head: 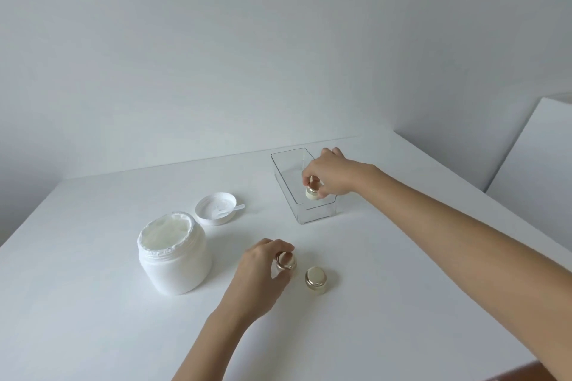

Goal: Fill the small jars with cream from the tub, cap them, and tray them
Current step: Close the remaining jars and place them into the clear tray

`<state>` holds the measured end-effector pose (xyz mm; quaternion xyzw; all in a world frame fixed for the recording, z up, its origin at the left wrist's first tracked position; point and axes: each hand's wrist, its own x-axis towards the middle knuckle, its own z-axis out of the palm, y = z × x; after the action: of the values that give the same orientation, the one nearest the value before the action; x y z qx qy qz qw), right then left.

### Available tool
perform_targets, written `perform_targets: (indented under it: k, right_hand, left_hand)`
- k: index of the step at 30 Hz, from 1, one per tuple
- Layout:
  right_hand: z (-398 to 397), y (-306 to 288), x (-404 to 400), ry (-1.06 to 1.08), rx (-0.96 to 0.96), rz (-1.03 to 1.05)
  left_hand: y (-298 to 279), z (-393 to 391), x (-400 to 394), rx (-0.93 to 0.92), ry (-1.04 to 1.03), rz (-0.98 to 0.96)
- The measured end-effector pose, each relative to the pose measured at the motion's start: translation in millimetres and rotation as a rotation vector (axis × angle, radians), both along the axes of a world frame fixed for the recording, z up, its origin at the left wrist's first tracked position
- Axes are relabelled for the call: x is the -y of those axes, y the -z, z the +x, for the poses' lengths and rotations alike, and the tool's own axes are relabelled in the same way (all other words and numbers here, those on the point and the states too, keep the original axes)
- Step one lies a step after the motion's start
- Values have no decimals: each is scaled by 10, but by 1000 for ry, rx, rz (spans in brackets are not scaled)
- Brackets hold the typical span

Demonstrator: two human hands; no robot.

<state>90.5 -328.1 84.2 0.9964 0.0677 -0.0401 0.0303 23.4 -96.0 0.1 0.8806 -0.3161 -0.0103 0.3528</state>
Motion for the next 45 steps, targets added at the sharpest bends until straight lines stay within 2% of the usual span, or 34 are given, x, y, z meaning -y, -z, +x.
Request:
perform_targets:
  k: [8,15,18,21,23,26,29,31,37,45]
  right_hand:
    - [136,79,-102,5,-95,-155]
    - [112,136,-95,11,-101,-220]
    - [41,75,-97,23,-65,-128]
    - [-157,-28,-151,32,112,-37]
    - [-389,-54,-186,26,166,111]
    - [-826,-16,-259,39,-19,420]
    - [-1115,164,-354,59,-215,455]
    - [-1196,318,-393,60,-267,434]
    - [-1273,496,-409,-112,-197,467]
    - [-1391,458,-133,-43,-100,514]
  left_hand:
    - [5,13,-16,4,2,-49]
    - [12,33,-21,-7,2,-55]
    - [24,52,-21,-2,14,-32]
    - [22,80,-41,-7,24,-14]
    - [-25,145,-59,3,9,-25]
    - [-210,325,-41,68,-40,-91]
    - [-484,542,77,130,-63,-131]
    - [-650,687,196,165,-46,-130]
    - [-883,1104,614,104,22,-4]
    - [-842,1405,1020,71,120,346]
